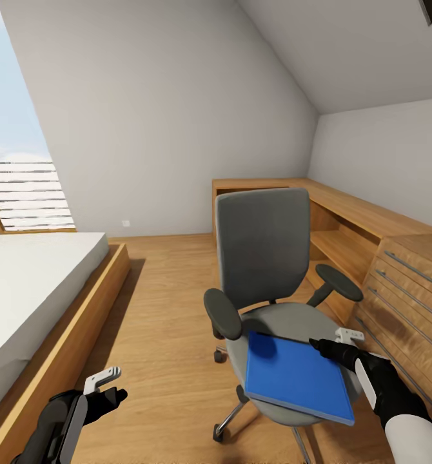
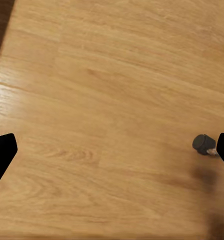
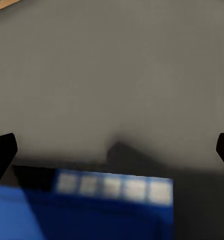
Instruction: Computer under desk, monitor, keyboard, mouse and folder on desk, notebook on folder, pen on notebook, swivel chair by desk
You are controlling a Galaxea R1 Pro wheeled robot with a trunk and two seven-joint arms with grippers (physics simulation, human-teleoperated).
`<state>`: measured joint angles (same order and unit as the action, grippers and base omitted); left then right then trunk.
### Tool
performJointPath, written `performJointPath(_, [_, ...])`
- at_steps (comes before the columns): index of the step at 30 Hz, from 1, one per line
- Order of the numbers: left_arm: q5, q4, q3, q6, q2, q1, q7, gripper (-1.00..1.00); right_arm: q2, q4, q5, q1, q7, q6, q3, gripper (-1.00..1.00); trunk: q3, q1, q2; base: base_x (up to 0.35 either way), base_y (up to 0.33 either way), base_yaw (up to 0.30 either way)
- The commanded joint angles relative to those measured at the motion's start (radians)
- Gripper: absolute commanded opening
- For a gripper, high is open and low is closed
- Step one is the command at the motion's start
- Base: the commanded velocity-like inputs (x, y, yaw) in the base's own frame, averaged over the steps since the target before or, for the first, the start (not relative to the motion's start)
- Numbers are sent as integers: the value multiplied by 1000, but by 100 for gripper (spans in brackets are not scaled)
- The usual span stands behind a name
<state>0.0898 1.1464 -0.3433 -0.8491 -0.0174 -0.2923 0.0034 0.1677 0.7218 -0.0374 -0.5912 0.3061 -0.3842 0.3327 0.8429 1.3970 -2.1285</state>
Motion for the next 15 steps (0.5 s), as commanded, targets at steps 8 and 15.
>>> performJointPath(8, [7, 1, -3, -5, -1, -1, 1, 100, -1, 1, -4, -1, 7, -5, 3, 100, 1, 0, 0, -8, 0, 0])
performJointPath(15, [7, 1, -3, -5, -1, -1, 0, 100, -1, 2, -4, 0, 7, -5, 5, 100, 1, 0, 0, -132, 0, 0])
